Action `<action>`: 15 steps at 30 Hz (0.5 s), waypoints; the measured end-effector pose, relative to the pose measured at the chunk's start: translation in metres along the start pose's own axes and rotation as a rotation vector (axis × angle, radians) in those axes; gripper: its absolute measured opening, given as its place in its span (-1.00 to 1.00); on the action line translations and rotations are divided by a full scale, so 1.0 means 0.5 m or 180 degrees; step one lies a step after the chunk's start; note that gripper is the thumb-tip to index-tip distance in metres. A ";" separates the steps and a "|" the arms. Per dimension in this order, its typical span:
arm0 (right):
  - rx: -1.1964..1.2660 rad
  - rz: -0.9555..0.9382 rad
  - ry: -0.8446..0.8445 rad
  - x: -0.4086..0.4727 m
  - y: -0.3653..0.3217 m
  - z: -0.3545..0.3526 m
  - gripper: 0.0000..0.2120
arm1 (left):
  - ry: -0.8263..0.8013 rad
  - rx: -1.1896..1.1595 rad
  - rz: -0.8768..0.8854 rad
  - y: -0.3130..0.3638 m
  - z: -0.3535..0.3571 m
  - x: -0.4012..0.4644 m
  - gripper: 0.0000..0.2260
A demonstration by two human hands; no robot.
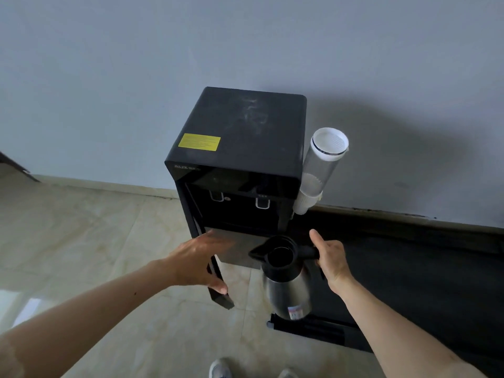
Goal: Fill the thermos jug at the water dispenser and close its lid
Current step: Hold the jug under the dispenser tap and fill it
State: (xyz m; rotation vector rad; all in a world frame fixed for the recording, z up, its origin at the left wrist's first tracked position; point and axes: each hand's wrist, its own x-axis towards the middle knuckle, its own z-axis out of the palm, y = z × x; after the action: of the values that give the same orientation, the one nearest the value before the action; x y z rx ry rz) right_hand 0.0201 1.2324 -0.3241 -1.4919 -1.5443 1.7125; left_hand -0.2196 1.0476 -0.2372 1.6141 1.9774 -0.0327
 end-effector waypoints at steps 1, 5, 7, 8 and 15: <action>0.0006 0.0005 0.0067 0.001 -0.003 0.018 -0.39 | -0.0006 0.0106 0.0075 -0.012 0.000 -0.008 0.00; 0.0108 0.0104 0.0334 0.006 -0.005 0.082 -0.40 | -0.0136 0.0640 0.0203 -0.082 0.014 -0.029 0.17; 0.0158 0.0194 0.0439 0.012 -0.009 0.107 -0.40 | -0.0211 0.0791 0.0199 -0.110 0.014 -0.039 0.23; 0.0187 0.0228 0.0495 0.017 -0.010 0.120 -0.41 | -0.0245 0.0844 0.0221 -0.120 0.009 -0.047 0.25; 0.0404 0.0301 0.0756 0.024 -0.020 0.197 -0.44 | -0.0642 0.1206 0.0405 -0.189 -0.016 -0.086 0.30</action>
State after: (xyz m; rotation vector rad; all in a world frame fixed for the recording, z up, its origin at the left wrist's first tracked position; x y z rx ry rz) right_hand -0.0733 1.1997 -0.3379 -1.6571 -1.2398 1.5842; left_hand -0.3039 0.9871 -0.2430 1.8842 1.7841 -0.5282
